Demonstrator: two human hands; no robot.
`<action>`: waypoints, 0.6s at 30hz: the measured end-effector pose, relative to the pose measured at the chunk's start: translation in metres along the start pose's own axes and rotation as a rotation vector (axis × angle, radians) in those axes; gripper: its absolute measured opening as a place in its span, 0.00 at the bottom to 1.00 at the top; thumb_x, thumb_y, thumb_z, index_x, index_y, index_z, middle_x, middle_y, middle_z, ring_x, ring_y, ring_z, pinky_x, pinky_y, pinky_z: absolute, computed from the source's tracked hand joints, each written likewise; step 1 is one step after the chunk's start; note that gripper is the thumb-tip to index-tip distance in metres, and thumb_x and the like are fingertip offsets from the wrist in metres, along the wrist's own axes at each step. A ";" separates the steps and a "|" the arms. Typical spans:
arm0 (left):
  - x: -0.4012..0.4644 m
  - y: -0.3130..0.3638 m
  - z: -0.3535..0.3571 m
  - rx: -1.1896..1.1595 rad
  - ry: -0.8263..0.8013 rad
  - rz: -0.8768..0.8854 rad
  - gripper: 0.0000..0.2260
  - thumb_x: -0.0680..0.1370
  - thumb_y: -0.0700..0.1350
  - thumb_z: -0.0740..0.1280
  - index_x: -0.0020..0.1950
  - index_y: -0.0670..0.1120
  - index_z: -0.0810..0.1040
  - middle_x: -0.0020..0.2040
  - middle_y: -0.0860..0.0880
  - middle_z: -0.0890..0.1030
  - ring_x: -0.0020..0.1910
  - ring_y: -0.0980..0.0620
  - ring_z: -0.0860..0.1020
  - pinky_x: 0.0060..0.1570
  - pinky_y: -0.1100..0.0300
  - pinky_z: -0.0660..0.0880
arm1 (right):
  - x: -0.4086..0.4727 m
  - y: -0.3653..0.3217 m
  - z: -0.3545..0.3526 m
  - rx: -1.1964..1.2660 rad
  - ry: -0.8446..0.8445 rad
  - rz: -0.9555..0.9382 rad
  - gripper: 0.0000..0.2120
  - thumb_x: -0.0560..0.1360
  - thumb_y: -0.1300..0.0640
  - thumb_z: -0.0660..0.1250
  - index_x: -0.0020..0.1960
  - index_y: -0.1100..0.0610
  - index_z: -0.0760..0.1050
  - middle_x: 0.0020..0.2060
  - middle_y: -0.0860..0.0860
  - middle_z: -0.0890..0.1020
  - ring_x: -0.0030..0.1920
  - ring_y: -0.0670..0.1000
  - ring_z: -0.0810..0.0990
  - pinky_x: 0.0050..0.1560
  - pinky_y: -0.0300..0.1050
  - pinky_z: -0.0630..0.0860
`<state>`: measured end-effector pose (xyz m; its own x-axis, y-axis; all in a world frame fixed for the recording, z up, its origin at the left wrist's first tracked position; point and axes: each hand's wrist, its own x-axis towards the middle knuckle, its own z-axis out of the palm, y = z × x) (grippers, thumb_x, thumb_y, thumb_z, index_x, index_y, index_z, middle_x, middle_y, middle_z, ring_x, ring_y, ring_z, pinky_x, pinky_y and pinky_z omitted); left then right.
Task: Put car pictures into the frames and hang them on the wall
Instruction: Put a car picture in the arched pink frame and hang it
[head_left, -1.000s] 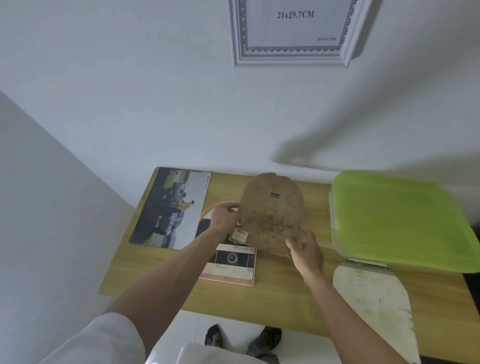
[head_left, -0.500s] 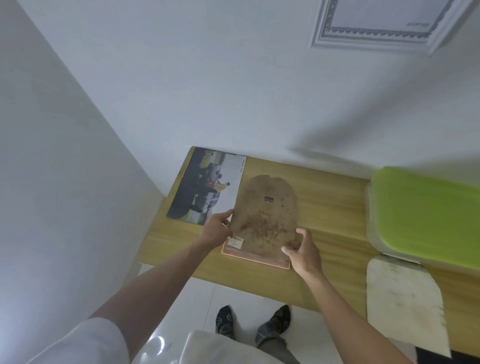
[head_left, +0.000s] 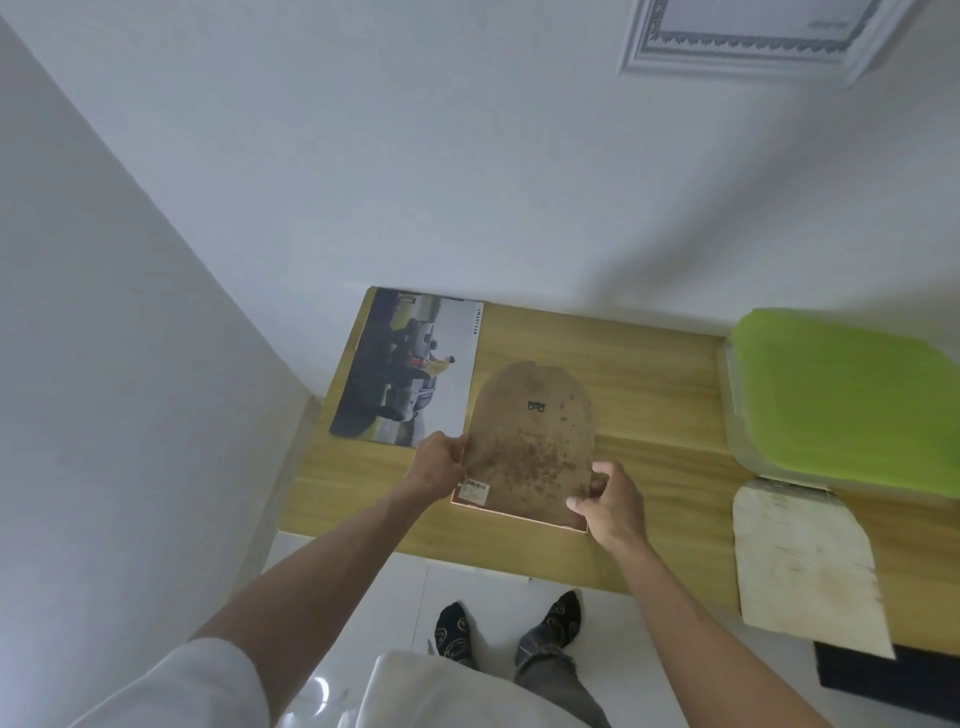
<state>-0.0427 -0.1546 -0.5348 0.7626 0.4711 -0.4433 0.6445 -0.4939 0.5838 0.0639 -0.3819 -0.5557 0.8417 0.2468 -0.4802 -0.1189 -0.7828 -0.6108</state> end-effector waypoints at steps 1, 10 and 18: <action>0.000 0.000 0.001 0.020 -0.005 0.003 0.19 0.75 0.31 0.64 0.66 0.42 0.79 0.42 0.43 0.80 0.42 0.47 0.79 0.41 0.56 0.76 | 0.000 0.000 0.001 -0.017 0.004 -0.003 0.29 0.68 0.61 0.78 0.66 0.57 0.72 0.49 0.50 0.78 0.50 0.53 0.80 0.52 0.47 0.75; 0.009 0.013 0.002 0.367 -0.062 0.096 0.16 0.77 0.35 0.66 0.65 0.38 0.75 0.59 0.40 0.74 0.56 0.40 0.76 0.54 0.52 0.76 | 0.003 -0.012 -0.003 -0.432 -0.025 -0.151 0.28 0.71 0.56 0.76 0.65 0.62 0.68 0.61 0.57 0.72 0.54 0.56 0.76 0.48 0.46 0.72; 0.059 0.028 0.001 0.887 -0.151 0.314 0.50 0.74 0.40 0.72 0.77 0.39 0.34 0.78 0.40 0.34 0.78 0.43 0.36 0.77 0.48 0.40 | 0.045 -0.059 -0.016 -1.038 -0.263 -0.355 0.74 0.59 0.43 0.82 0.77 0.60 0.26 0.77 0.59 0.30 0.78 0.60 0.34 0.78 0.59 0.43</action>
<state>0.0207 -0.1415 -0.5458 0.8673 0.1535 -0.4736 0.1691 -0.9856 -0.0098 0.1170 -0.3335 -0.5316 0.5891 0.5667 -0.5761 0.7035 -0.7104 0.0206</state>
